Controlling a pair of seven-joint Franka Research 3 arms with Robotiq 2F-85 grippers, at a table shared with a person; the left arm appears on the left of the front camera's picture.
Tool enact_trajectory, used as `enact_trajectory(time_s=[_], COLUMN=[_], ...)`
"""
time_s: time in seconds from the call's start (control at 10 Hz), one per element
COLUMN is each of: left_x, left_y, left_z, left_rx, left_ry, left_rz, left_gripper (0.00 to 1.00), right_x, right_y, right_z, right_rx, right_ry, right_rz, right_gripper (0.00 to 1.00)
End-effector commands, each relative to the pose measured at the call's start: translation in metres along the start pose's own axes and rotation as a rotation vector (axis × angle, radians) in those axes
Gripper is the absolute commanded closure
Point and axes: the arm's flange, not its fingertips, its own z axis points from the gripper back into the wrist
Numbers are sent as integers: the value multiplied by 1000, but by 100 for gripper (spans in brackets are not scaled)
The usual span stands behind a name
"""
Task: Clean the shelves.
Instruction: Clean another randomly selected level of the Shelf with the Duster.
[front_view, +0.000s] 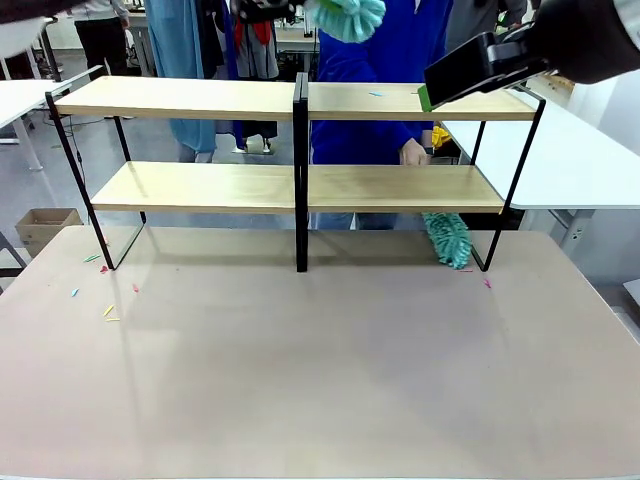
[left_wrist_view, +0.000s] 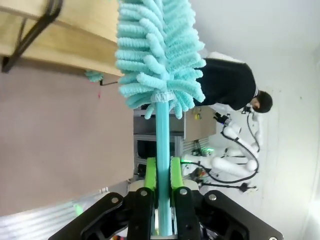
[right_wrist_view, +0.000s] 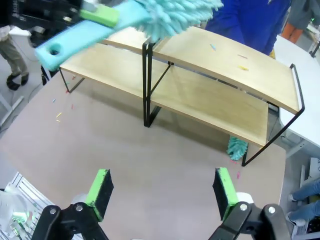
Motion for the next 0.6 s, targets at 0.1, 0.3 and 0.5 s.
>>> enact_trajectory(time_s=[0.1,0.3,0.5], left_x=[47,70,83], left_y=[3,11,19], left_z=[-42,-63,-76], left_rx=[9,80,164], left_ry=[-6,-64,-88], left_rz=[-175,-176,-195], left_gripper=[88,88,88], right_x=[1,1,1], right_y=[1,1,1], right_z=[0,0,0], right_rx=[6,6,6], right_ry=[-1,-1,-1], right_rz=[-8,-8,-8], right_gripper=[0,0,0])
